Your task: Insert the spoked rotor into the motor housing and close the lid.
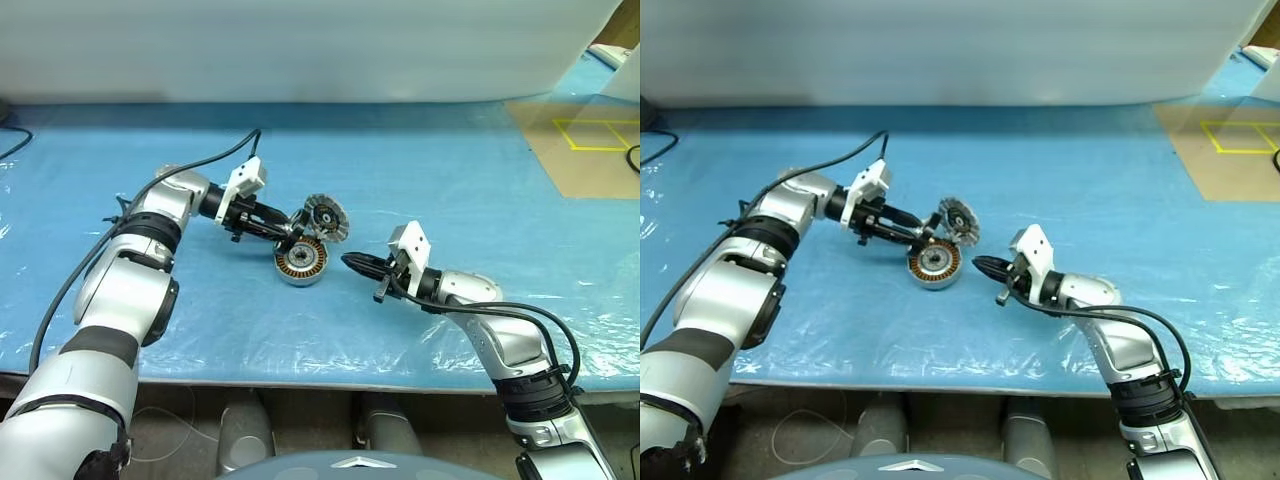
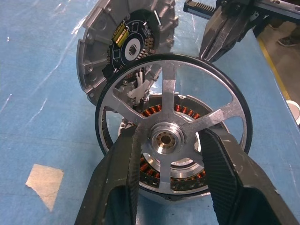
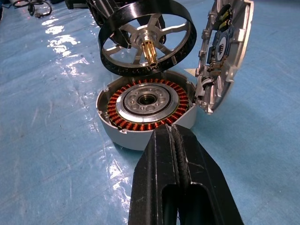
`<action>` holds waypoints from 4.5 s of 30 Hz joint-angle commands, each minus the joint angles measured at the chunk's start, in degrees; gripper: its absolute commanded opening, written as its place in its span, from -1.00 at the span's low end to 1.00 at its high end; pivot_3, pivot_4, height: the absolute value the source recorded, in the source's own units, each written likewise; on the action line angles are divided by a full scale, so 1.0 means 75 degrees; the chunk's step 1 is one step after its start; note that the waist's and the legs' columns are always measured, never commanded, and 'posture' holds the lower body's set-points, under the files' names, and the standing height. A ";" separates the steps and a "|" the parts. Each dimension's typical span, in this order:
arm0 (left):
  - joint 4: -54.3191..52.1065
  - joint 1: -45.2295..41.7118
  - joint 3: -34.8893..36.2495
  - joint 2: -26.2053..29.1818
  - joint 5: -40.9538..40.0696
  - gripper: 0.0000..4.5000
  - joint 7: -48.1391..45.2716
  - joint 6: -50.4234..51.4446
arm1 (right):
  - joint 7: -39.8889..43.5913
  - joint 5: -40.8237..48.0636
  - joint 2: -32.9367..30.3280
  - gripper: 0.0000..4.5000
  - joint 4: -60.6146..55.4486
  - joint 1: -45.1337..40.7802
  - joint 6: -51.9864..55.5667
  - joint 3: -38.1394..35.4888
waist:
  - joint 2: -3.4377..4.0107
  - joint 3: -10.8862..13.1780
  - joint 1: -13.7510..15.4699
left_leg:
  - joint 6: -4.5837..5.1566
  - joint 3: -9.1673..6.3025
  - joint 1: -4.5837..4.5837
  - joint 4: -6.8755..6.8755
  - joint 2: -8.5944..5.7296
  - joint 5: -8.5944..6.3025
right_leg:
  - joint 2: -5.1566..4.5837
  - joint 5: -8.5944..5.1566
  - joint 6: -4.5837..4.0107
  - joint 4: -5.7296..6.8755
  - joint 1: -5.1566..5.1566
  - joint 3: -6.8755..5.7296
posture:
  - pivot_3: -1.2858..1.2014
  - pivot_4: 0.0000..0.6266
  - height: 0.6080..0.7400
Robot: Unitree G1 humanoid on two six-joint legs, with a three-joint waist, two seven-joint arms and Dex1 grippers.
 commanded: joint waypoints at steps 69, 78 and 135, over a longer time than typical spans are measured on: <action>-0.0684 0.0567 0.0847 -0.0172 -0.0076 -0.99 0.0031 -0.0428 | 0.0203 -0.0077 0.0018 -1.00 0.0143 -0.0408 -0.0336 -0.0023 | 0.0000 0.0000 0.0000 | 0.0000 0.0001 0.0017 0.0009 -0.0003 0.0000 | -0.0002 -0.0001 -0.0002 -0.0010 0.0023 0.0008 | 0.03 -0.52 1.00; -0.0754 0.0976 0.1178 -0.0736 0.0359 -0.99 0.0684 -0.0477 | 0.0187 -0.0088 -0.0048 -1.00 0.0022 -0.0240 -0.0316 -0.0044 | 0.0000 0.0000 -0.0009 | 0.0000 0.0001 0.0015 0.0009 -0.0003 0.0000 | -0.0002 -0.0001 -0.0002 -0.0013 0.0023 0.0009 | 0.03 -0.52 1.00; 0.1375 -0.0989 0.3287 -0.1513 0.1205 -0.99 0.2796 -0.0483 | -0.0238 0.0027 -0.0252 -1.00 -0.0708 0.0220 0.0057 -0.0190 | -0.0002 0.0003 0.0009 | 0.0000 -0.0030 -0.0014 0.0000 -0.0023 0.0000 | -0.0007 0.0021 0.0036 -0.0034 0.0013 0.0001 | 0.03 -0.52 1.00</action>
